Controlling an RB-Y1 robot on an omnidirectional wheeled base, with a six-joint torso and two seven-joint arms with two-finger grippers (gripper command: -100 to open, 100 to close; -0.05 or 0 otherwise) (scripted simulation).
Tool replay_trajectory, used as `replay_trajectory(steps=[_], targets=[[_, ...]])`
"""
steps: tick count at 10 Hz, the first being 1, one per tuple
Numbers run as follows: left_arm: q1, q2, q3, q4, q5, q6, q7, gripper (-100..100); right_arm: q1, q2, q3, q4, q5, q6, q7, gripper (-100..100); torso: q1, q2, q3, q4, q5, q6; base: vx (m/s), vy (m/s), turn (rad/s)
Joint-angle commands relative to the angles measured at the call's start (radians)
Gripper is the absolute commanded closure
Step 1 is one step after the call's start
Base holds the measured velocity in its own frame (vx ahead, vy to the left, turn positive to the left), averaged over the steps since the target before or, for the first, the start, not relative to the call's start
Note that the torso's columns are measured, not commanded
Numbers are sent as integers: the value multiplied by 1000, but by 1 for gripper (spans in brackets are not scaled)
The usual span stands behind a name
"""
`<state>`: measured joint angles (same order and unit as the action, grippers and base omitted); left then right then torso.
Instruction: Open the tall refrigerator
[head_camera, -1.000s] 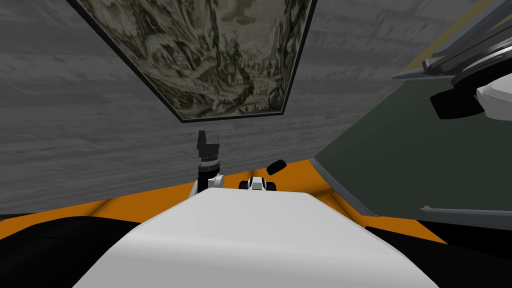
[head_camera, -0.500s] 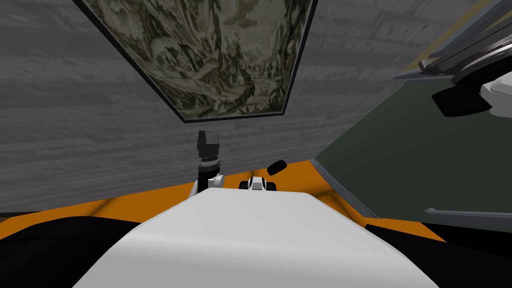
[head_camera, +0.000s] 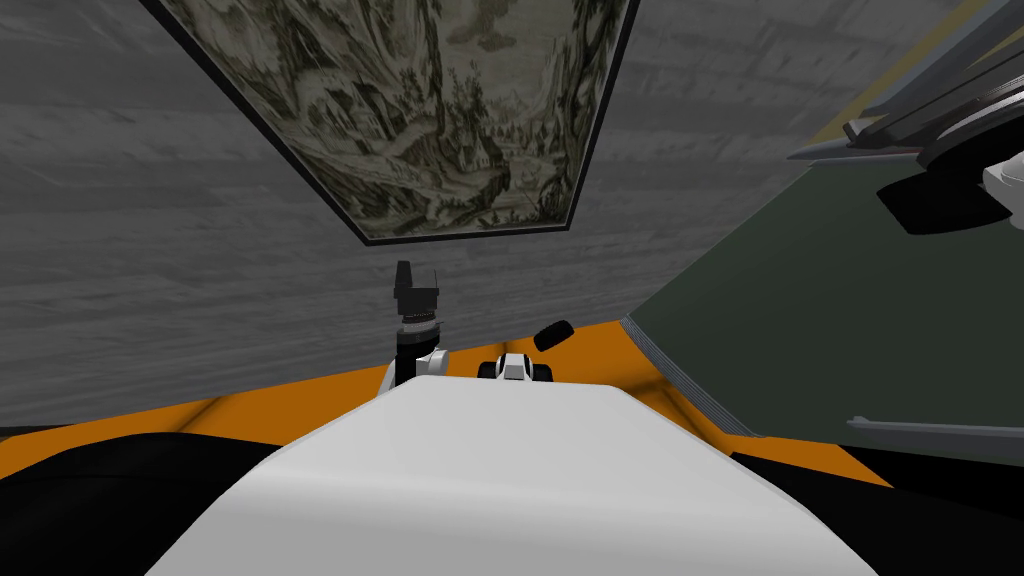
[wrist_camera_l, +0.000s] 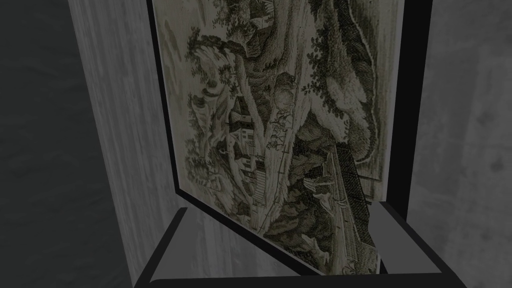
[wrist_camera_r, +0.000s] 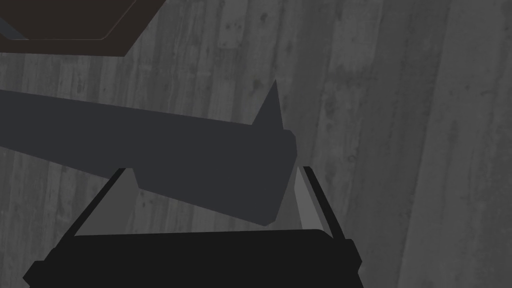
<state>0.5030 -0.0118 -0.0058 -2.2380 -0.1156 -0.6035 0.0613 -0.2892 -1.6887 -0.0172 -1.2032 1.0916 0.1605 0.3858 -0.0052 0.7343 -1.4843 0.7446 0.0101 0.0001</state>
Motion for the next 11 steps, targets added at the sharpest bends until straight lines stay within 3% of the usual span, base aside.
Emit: replay_trajectory(steps=[1,9,10,11], targets=[[0,0,0,0,0,0,0,0,-54,-32,20,19,-28,2,11,-100,-2,0,-2,1,2,-2,4,4,13],[0,0,0,0,0,0,0,0,-54,-32,20,19,-28,2,11,-100,-3,-2,-4,3,4,1,0,0,1],[0,0,0,0,0,0,0,0,-54,-21,20,19,-25,-13,11,-100,-5,-2,-6,4,5,-1,0,0,0],[0,0,0,0,0,0,0,0,-57,-42,40,27,-41,-61,-2,-100,-1,-2,-4,1,4,-1,0,0,0]])
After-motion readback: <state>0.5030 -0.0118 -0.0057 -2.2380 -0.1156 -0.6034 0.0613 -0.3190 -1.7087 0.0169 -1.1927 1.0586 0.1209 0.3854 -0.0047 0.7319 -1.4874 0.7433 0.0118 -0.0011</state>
